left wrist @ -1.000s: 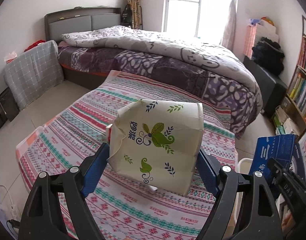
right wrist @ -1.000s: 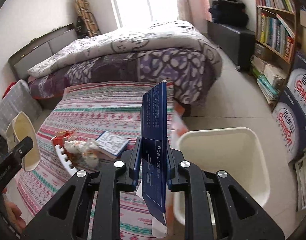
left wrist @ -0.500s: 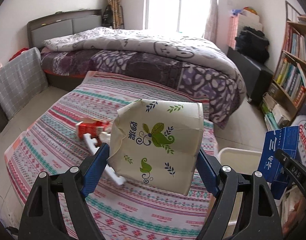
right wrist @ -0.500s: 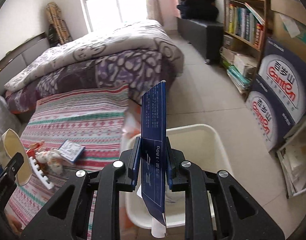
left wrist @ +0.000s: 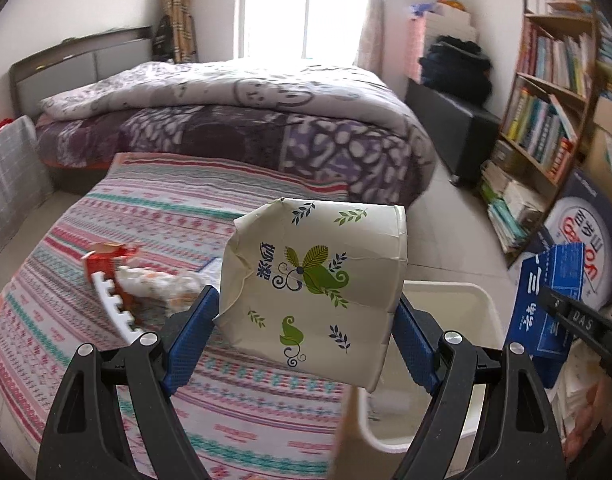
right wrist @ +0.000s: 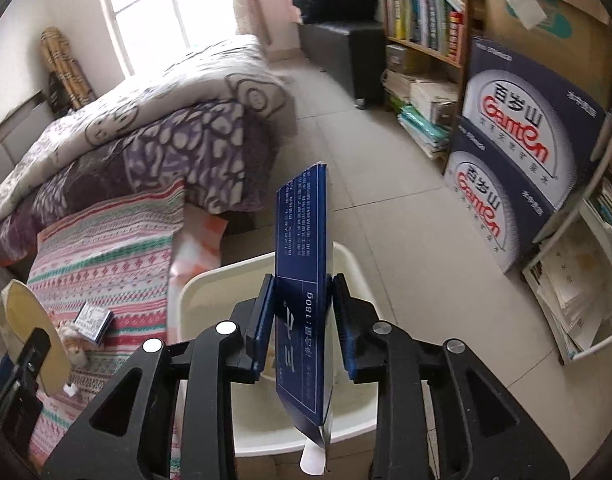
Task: Collect trash
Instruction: 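Carry both items over the bin and open the right tool to drop the blue box, then open the left tool to drop the paper cup into the bin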
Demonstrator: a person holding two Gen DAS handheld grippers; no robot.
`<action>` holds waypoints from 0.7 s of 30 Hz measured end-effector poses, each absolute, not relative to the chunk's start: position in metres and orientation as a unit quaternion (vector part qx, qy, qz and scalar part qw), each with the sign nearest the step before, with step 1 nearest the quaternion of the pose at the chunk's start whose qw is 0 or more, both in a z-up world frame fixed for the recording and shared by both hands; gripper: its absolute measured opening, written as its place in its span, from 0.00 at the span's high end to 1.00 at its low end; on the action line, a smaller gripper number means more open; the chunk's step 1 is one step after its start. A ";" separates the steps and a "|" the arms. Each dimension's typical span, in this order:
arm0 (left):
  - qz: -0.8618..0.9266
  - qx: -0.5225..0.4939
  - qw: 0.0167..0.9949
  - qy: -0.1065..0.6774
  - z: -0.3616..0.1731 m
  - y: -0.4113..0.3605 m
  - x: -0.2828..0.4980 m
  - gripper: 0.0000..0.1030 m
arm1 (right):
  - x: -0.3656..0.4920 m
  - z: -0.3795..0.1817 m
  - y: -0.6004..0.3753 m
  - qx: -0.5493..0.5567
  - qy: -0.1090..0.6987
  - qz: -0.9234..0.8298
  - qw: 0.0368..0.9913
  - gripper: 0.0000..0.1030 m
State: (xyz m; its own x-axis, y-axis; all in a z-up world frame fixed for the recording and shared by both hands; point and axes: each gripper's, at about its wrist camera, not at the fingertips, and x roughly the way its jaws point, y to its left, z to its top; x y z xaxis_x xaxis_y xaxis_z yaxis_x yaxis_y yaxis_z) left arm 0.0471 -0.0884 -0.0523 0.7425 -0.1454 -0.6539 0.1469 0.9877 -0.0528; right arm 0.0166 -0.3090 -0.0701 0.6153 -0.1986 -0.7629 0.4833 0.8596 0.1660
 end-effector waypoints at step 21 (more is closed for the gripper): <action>-0.187 0.050 0.911 0.363 -0.065 -0.187 0.042 0.21 | -0.024 -0.057 -0.389 0.282 0.344 -0.280 0.851 0.23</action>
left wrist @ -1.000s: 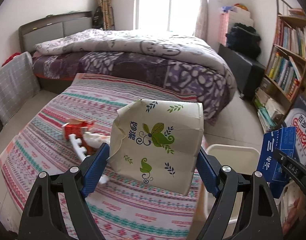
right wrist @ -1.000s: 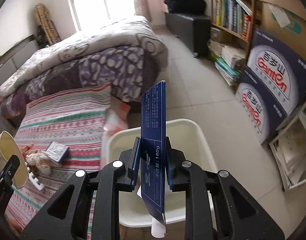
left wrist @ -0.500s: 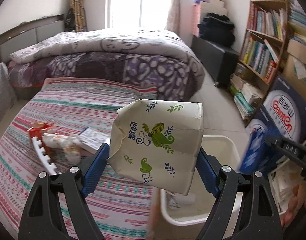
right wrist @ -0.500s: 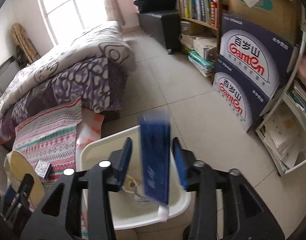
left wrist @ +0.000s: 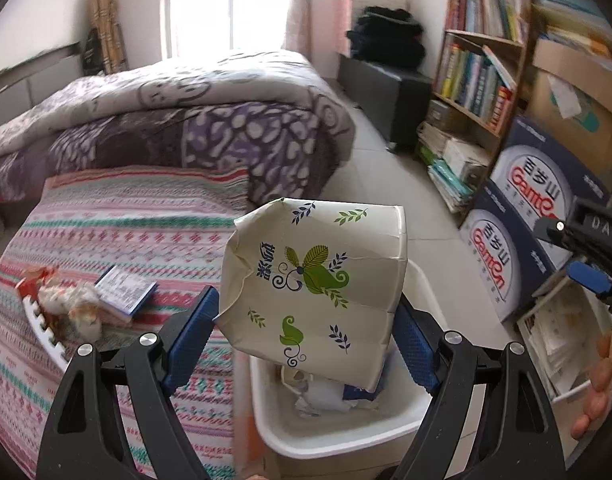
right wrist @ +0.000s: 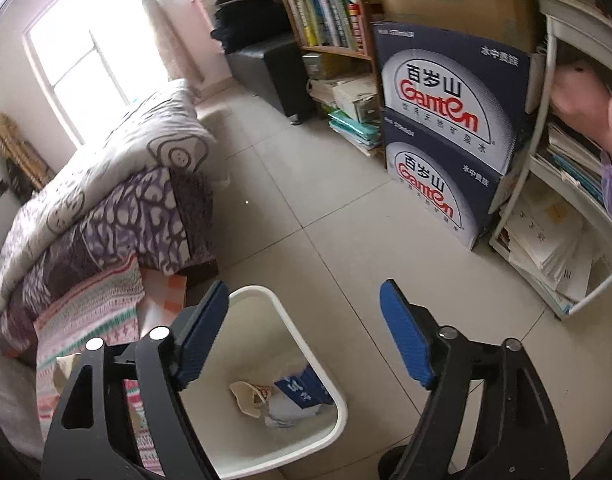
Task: Collect trash
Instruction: 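Open the left tool to drop the paper cup into the bin, then grasp the white notched plastic strip on the bed with the left tool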
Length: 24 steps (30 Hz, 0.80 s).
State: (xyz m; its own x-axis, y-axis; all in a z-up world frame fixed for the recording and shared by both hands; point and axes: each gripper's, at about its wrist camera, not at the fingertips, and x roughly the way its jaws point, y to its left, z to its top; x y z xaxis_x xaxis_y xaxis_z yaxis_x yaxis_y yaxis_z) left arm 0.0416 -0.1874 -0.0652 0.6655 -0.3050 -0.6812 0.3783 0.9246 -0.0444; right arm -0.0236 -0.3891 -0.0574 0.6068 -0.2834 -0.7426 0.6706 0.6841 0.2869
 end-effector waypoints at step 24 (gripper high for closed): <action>-0.075 0.037 0.910 0.405 -0.079 -0.112 0.070 0.11 | 0.009 -0.064 -0.330 0.273 0.386 -0.228 0.851 0.07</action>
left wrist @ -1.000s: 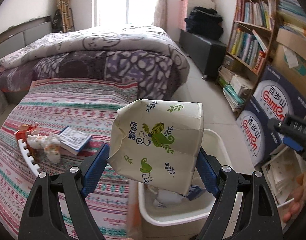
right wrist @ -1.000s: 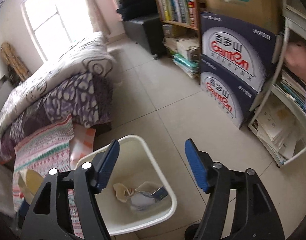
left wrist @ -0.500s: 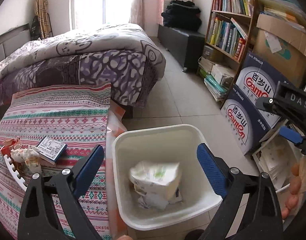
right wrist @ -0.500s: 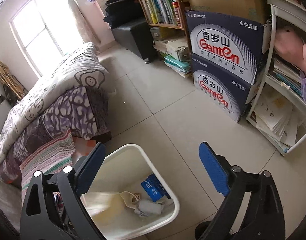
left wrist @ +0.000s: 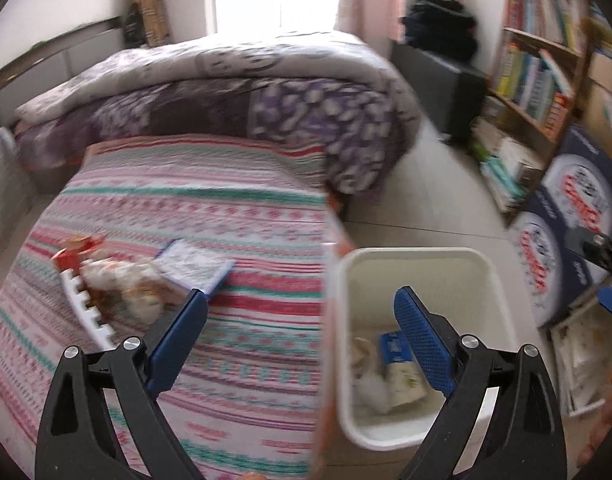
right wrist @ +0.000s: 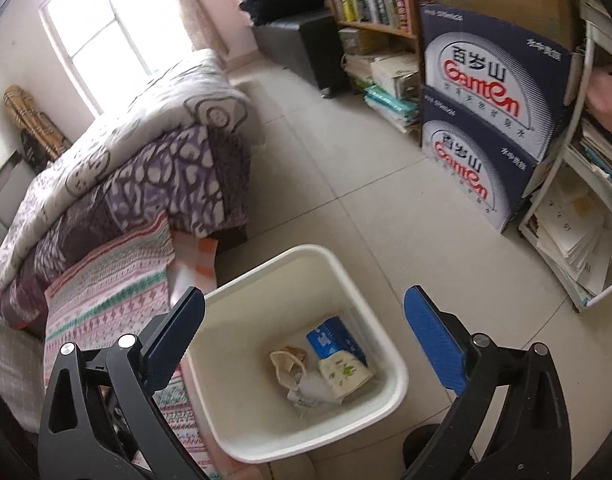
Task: Collect trash
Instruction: 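Grasp the white notched plastic strip on the bed with the left tool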
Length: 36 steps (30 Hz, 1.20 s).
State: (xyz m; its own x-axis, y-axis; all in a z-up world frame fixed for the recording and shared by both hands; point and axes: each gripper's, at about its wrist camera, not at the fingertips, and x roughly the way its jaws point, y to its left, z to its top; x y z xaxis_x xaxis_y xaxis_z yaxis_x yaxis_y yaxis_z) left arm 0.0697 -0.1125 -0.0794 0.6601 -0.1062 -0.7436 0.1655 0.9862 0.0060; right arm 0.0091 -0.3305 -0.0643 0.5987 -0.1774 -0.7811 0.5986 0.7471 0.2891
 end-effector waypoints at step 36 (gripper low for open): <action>0.077 -0.159 0.794 0.582 -0.154 0.128 0.114 0.75 | 0.082 -0.101 -0.164 0.162 0.471 -0.084 0.863 0.07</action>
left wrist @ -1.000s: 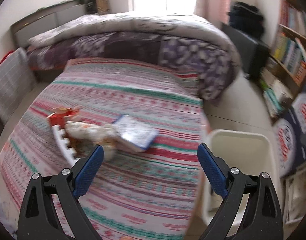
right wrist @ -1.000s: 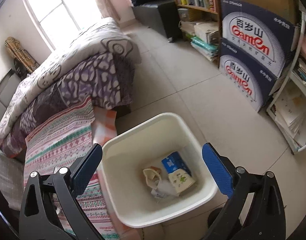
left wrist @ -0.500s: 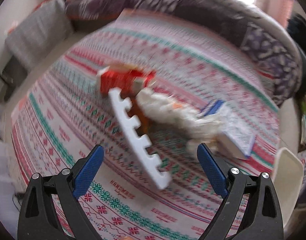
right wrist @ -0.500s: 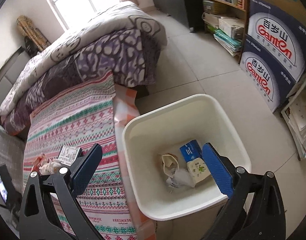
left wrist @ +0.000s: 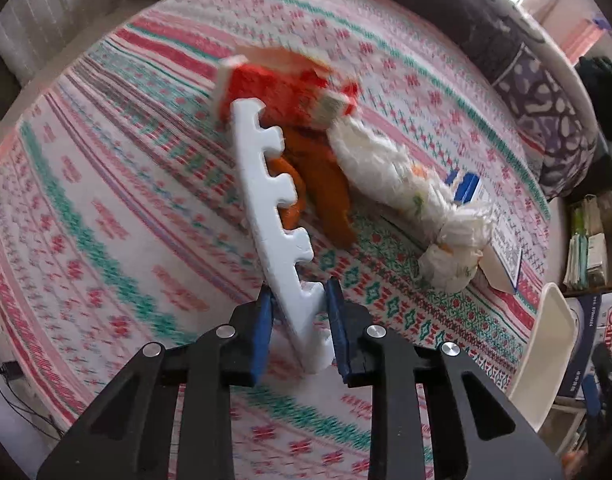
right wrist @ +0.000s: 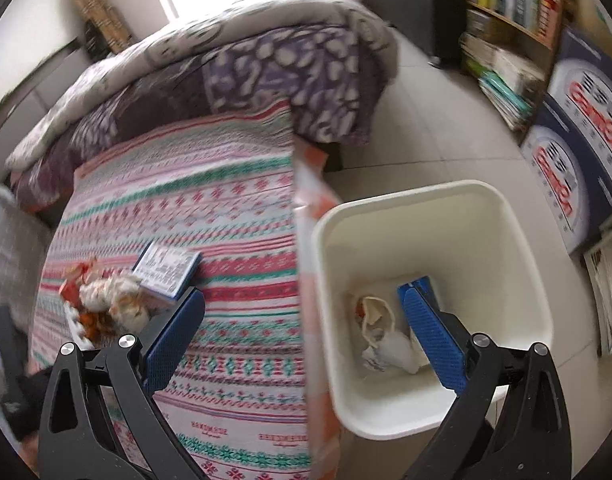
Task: Collect trash
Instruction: 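Grasp the white notched plastic strip on the bed with the left tool, then grasp and lift the white tissue bundle with the right tool while the left tool holds the strip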
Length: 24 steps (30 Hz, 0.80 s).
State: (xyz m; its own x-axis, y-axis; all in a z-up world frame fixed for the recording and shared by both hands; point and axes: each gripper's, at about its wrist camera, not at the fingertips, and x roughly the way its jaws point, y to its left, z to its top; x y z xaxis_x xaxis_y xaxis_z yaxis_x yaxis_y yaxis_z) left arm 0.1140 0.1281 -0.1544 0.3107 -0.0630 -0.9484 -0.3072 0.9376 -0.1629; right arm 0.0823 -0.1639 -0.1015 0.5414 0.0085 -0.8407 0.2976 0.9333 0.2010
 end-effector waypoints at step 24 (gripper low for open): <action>0.120 -0.181 0.871 0.441 -0.050 0.228 0.090 0.80 | 0.173 -0.136 0.063 -0.229 0.452 0.190 0.841 0.25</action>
State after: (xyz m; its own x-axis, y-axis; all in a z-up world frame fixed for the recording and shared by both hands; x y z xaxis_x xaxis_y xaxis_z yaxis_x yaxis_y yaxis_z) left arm 0.0902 0.2285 -0.0505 0.5824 0.0502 -0.8114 -0.3688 0.9058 -0.2086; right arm 0.1734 0.0629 -0.1360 0.5196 0.1137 -0.8468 -0.5265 0.8232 -0.2126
